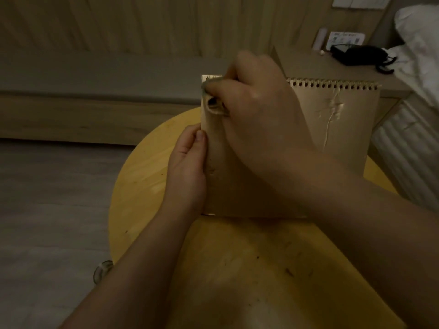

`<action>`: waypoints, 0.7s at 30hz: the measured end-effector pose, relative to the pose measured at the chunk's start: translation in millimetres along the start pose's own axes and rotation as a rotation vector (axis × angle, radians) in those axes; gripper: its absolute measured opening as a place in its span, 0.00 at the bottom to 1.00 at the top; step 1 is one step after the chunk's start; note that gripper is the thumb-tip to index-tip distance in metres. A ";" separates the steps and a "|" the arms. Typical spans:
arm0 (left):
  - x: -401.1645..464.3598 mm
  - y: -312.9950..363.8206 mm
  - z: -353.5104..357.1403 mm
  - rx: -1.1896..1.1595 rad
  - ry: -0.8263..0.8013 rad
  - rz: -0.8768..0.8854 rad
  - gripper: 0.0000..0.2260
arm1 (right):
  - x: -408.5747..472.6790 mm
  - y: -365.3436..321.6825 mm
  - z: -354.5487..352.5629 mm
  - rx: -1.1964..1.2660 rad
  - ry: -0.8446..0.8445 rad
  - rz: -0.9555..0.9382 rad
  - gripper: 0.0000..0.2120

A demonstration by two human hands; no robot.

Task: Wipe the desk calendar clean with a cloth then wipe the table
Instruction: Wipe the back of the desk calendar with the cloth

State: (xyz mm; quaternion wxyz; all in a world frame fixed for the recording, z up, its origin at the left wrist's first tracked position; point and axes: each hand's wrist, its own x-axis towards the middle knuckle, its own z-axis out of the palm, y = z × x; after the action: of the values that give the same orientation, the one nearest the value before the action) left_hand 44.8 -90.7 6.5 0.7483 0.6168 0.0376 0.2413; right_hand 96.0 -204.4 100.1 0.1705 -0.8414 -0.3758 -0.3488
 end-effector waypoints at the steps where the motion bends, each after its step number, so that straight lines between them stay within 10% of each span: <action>1: 1.2 -0.4 -0.1 -0.009 -0.006 -0.005 0.13 | -7.8 -1.3 0.6 0.021 0.001 -0.002 0.11; 21: 4.8 1.4 -2.0 -0.115 -0.042 -0.119 0.15 | -131.1 -32.3 17.4 0.187 -0.111 -0.041 0.07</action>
State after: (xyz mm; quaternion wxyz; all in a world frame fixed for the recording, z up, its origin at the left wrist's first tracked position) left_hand 47.8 -86.8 8.5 0.7961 0.5743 0.0444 0.1853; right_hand 17.6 -240.8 -5.1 0.2201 -0.8320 -0.4328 -0.2685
